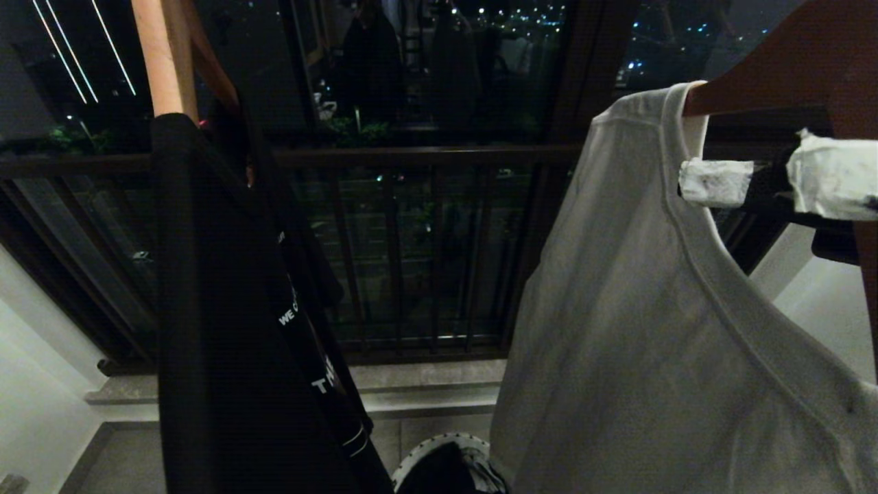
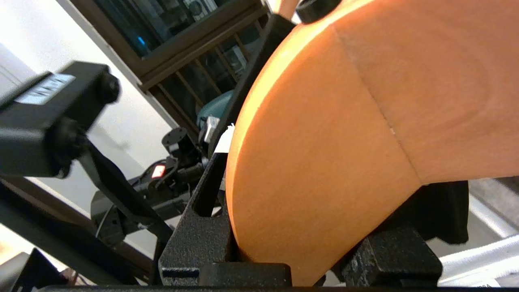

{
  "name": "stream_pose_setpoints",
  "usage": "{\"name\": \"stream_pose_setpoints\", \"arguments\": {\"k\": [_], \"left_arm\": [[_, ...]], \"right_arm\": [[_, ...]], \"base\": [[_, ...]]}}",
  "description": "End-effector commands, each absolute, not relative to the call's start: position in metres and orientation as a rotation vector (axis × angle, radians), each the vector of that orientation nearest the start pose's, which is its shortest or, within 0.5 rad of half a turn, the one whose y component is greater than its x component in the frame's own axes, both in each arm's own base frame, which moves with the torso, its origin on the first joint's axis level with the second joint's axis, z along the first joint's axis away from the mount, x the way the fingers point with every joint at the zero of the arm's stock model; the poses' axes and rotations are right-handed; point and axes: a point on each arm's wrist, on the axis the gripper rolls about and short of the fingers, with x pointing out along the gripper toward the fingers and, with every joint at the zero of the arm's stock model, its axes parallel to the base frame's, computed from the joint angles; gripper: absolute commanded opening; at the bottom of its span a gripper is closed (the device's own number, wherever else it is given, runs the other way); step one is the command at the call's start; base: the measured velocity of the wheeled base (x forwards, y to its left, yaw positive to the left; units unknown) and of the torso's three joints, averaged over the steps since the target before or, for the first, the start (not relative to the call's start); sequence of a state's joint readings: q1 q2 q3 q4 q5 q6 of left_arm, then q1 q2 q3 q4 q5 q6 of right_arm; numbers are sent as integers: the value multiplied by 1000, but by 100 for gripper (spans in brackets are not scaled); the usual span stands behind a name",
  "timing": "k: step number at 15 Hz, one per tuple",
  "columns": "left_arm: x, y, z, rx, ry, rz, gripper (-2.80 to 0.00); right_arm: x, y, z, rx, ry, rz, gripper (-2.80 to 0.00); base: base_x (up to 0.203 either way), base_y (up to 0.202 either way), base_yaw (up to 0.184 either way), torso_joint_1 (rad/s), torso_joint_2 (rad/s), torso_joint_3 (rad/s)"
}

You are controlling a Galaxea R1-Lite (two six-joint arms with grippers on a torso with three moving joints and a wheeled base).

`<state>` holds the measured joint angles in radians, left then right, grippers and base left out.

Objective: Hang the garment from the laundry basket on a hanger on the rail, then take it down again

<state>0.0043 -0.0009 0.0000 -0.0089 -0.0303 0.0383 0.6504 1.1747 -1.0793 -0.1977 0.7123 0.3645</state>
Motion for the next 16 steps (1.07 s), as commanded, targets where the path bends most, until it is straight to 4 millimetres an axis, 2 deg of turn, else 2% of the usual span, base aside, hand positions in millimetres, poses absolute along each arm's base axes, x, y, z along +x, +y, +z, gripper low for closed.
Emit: {"name": "stream_pose_setpoints", "arguments": {"k": [1,6,16], "left_arm": [[-23,-1,76,38,-8,-26,-280],[-23,-1,76,38,-8,-26,-280],[-23,-1,76,38,-8,-26,-280]], "right_arm": [[123,112,341,304,161,1366,-280],[130,117,337,304,180,1358,-280],[128,113,333,305,184,1347,-280]], "base": [[0,0,0,0,0,0],[0,0,0,0,0,0],[0,0,0,0,0,0]]}}
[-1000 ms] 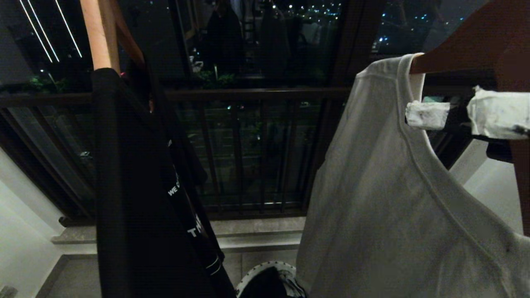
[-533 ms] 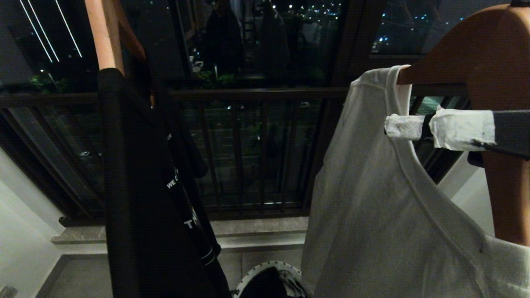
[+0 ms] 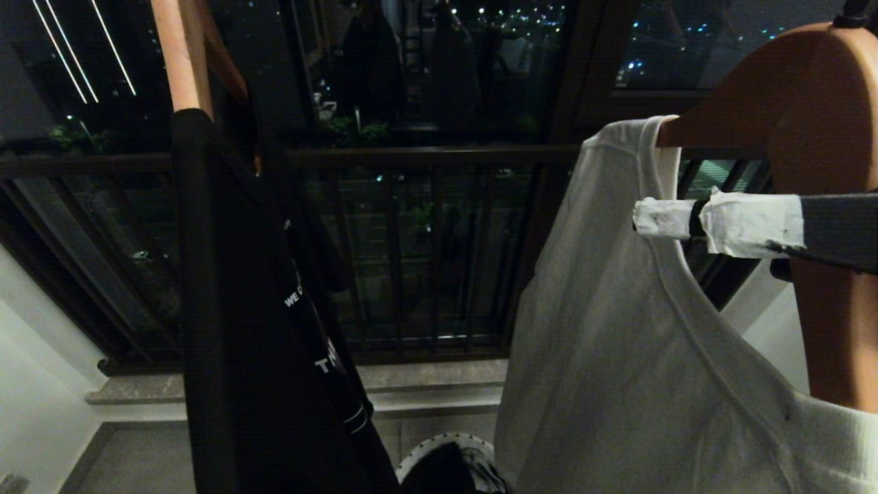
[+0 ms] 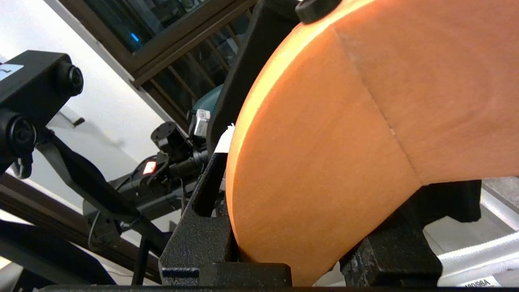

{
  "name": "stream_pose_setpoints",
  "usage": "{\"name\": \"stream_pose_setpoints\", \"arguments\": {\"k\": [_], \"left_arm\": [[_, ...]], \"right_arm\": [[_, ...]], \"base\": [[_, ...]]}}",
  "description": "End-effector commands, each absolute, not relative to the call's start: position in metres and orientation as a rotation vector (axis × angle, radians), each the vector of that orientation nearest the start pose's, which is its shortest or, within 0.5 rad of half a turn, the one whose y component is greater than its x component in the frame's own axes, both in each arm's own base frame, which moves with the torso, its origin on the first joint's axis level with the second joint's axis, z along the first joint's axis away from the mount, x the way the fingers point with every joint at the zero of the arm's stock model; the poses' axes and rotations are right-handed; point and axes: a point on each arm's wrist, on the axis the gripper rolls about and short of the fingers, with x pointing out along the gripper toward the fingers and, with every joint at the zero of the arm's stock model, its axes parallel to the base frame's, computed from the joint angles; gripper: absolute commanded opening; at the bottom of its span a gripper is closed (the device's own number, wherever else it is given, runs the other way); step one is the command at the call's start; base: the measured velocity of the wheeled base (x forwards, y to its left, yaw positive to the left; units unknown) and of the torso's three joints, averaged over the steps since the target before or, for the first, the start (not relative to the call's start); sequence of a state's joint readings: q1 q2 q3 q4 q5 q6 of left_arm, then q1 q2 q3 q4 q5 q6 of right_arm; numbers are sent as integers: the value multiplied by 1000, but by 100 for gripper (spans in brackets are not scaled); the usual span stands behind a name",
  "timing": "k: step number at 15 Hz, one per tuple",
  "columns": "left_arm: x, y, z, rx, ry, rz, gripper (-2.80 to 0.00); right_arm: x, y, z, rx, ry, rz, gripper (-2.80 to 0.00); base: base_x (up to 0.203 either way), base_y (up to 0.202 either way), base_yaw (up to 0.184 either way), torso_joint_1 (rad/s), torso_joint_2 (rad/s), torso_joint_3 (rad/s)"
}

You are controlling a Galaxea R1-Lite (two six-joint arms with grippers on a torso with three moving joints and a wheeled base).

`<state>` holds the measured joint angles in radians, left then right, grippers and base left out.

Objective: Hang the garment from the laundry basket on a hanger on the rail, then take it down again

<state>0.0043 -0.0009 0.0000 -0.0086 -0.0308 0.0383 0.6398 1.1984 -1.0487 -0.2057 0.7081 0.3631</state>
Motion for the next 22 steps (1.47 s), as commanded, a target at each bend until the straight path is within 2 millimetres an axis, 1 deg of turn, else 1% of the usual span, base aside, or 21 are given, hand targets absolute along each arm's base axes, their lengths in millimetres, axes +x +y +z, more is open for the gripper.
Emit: {"name": "stream_pose_setpoints", "arguments": {"k": [1,7,10,16,22], "left_arm": [[-23,-1,76,38,-8,-26,-280],[-23,-1,76,38,-8,-26,-280],[-23,-1,76,38,-8,-26,-280],[-23,-1,76,38,-8,-26,-280],[-23,-1,76,38,-8,-26,-280]], "right_arm": [[127,113,333,305,184,1345,-280],[125,109,333,304,177,1338,-280],[123,108,333,304,173,1340,-280],[110,99,340,301,124,1348,-280],[106,96,338,299,121,1349,-280]], "base": [[0,0,0,0,0,0],[0,0,0,0,0,0],[0,0,0,-90,208,113],[0,0,0,-115,263,147],[0,0,0,-137,313,176]]}}
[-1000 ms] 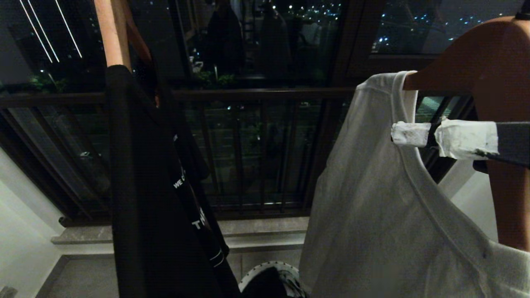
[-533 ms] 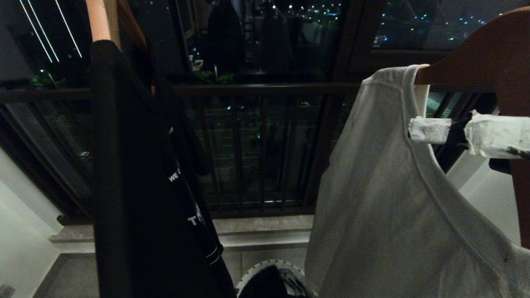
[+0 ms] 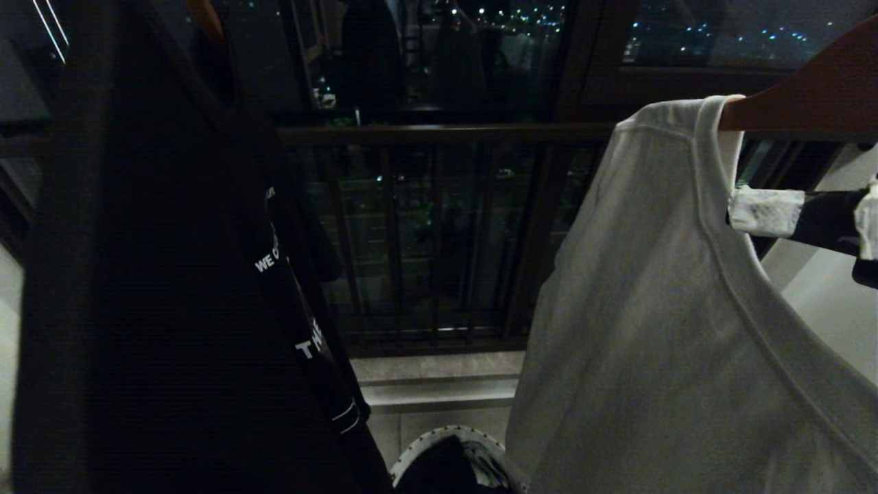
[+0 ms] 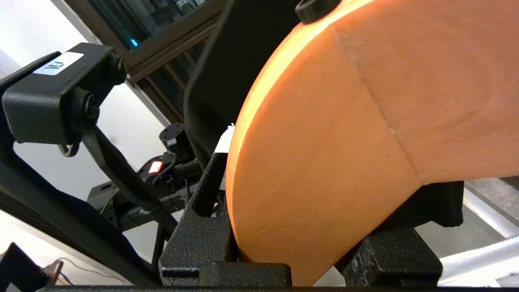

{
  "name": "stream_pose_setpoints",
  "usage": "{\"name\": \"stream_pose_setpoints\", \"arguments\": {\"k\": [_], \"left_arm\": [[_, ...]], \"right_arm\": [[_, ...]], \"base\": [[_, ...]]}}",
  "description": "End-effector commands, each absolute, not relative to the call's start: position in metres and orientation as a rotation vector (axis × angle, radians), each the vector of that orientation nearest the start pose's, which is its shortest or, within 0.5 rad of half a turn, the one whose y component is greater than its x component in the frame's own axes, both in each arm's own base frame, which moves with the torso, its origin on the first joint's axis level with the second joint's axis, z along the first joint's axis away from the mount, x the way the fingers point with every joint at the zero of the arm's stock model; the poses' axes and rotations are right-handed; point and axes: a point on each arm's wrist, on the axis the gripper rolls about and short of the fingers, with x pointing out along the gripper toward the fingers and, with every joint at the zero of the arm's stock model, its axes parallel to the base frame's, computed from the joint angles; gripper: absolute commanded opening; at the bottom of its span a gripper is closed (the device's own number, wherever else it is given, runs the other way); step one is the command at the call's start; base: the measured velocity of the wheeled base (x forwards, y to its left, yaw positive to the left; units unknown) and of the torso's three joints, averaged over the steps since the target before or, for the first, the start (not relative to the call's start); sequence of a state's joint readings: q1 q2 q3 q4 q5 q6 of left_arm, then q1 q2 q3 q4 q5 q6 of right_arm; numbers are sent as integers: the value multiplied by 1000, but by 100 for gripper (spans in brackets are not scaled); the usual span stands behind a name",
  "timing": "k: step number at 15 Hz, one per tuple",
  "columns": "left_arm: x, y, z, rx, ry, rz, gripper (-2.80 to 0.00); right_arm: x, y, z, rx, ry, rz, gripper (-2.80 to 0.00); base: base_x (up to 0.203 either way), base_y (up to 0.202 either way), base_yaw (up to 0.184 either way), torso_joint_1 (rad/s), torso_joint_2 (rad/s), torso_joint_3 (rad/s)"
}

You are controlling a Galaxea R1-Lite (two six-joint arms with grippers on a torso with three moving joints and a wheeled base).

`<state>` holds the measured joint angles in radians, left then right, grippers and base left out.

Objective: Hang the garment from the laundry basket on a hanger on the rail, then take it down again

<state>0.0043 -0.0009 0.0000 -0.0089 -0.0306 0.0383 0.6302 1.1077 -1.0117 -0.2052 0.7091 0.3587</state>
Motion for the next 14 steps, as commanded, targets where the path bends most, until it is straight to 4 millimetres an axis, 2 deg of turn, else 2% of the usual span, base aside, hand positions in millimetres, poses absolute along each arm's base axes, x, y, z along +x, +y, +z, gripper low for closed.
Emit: {"name": "stream_pose_setpoints", "arguments": {"k": [1,14], "left_arm": [[-23,-1,76,38,-8,-26,-280],[-23,-1,76,38,-8,-26,-280]], "right_arm": [[105,95,338,298,115,1349,-280],[102,93,339,282,69,1355,-280]], "base": [[0,0,0,-135,305,187],[0,0,0,-140,338,196]]}}
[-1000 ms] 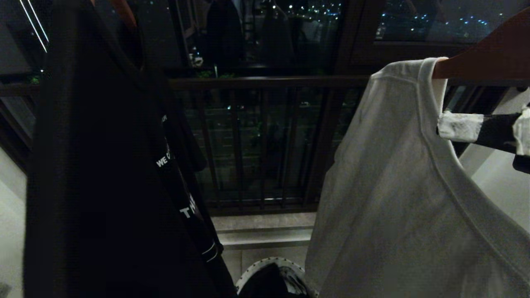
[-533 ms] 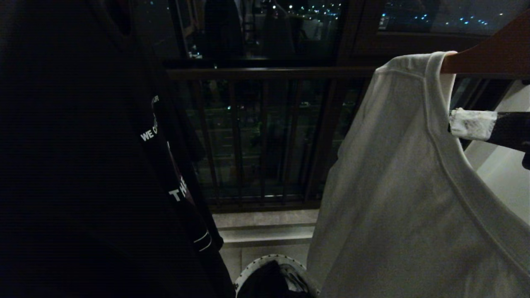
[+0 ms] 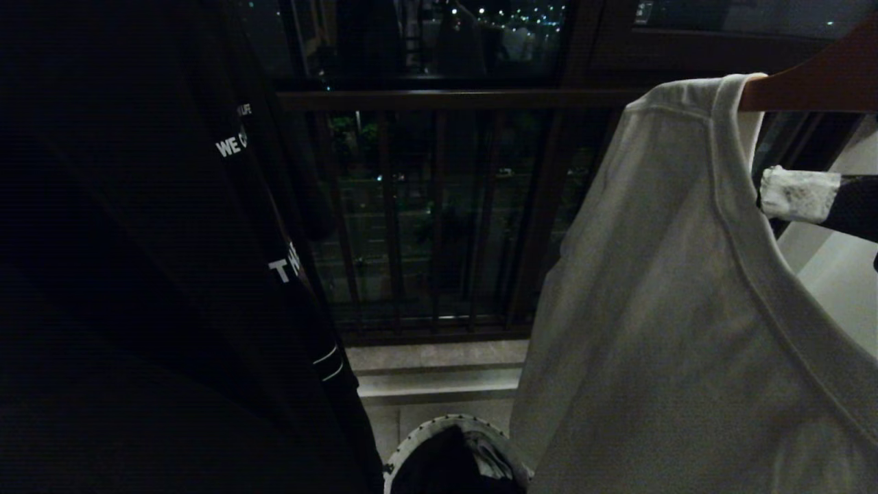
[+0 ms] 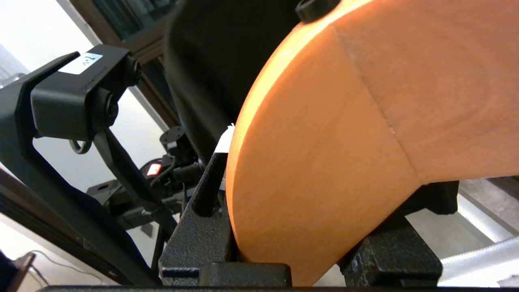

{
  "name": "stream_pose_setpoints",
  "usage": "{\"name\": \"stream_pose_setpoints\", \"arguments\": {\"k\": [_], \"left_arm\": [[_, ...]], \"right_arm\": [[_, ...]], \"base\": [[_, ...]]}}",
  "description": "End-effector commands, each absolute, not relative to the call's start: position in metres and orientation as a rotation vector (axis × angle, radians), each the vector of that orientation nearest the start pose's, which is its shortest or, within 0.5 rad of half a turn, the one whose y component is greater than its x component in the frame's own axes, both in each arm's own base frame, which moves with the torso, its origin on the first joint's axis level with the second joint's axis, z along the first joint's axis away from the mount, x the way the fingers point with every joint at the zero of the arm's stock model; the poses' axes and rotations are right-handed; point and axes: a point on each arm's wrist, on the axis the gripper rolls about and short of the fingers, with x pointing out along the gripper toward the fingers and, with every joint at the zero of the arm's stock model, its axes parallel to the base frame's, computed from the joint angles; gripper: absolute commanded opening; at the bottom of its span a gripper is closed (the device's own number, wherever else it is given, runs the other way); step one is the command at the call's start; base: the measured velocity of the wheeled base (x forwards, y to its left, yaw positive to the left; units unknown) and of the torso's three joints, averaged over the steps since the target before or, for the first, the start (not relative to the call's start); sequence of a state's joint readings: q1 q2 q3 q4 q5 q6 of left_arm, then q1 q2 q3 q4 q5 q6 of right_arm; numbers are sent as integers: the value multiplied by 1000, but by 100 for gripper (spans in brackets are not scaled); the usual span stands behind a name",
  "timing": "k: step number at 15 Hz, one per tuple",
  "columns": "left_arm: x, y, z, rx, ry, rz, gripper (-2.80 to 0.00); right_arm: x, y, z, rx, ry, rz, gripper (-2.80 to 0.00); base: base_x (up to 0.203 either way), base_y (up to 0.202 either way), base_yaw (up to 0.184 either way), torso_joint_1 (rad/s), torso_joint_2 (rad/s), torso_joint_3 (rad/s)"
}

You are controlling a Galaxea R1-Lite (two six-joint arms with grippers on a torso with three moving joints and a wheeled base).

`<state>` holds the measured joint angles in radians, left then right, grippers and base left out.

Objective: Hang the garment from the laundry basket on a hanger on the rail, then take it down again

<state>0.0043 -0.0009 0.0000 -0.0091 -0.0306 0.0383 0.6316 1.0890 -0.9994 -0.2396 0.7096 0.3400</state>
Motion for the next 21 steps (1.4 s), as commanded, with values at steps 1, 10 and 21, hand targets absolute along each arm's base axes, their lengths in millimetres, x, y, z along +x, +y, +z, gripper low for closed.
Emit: {"name": "stream_pose_setpoints", "arguments": {"k": [1,10,21], "left_arm": [[-23,-1,76,38,-8,-26,-280],[-23,-1,76,38,-8,-26,-280],[-23,-1,76,38,-8,-26,-280]], "right_arm": [[102,93,340,281,68,1355,-280],[99,91,338,280,65,1358,-280],[94,87,341,277,26,1368,-280]], "base": [[0,0,0,-187,450,267],[0,0,0,-190,531,337],[0,0,0,-114,483,363]]}}
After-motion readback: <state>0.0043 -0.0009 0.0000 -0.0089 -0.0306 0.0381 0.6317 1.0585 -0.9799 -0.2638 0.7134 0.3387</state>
